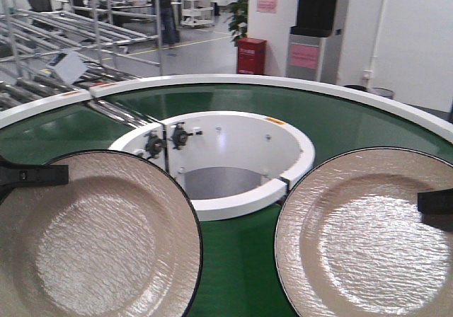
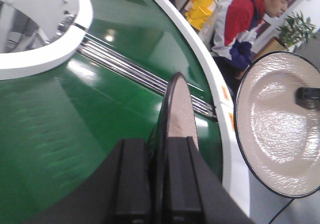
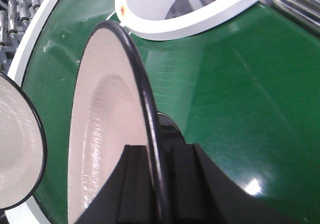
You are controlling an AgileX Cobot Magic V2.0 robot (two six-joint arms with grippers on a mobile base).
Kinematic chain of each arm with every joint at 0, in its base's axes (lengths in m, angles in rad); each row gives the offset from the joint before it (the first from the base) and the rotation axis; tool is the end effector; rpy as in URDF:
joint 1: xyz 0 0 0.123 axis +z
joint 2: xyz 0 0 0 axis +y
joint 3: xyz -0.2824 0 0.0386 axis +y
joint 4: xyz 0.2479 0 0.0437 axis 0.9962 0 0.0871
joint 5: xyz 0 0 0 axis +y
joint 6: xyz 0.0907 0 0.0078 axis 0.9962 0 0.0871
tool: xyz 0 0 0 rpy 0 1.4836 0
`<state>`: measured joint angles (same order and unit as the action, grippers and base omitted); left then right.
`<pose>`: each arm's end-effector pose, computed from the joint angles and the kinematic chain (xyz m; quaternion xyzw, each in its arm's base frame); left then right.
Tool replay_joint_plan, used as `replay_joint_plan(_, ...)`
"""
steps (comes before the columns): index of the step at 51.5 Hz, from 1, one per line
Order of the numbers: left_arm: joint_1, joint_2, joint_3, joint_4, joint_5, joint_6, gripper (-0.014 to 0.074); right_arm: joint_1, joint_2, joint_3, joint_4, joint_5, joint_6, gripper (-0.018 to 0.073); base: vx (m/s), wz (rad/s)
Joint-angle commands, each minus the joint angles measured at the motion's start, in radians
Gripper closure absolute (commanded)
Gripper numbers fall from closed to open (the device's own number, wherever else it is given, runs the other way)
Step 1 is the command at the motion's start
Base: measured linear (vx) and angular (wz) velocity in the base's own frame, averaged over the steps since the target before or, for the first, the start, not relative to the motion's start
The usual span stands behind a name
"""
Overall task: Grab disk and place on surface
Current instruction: 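Hold both plates upright while the base drives to the steel table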
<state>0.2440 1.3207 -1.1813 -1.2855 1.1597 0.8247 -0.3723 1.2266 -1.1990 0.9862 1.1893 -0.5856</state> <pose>0.2659 -0.0164 0.3896 0.0936 0.7940 -0.4293 0.4201 0.2367 -0.0167 0.3941 -0.0161 0.8627 0.3259 0.3863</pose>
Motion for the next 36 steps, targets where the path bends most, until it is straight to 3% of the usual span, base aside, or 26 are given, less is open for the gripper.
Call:
replay_joint_plan(1,-0.006,-0.036,-0.030,-0.136,0.001,-0.018,0.0598,0.000,-0.032,-0.032,0.116,-0.033,0.004,0.0568,-0.09,-0.36)
replay_joint_plan(36,-0.006,-0.036,-0.030,-0.136,0.001,-0.018,0.0598,0.000,-0.032,-0.032,0.116,-0.035,0.004,0.0568,-0.14,-0.55)
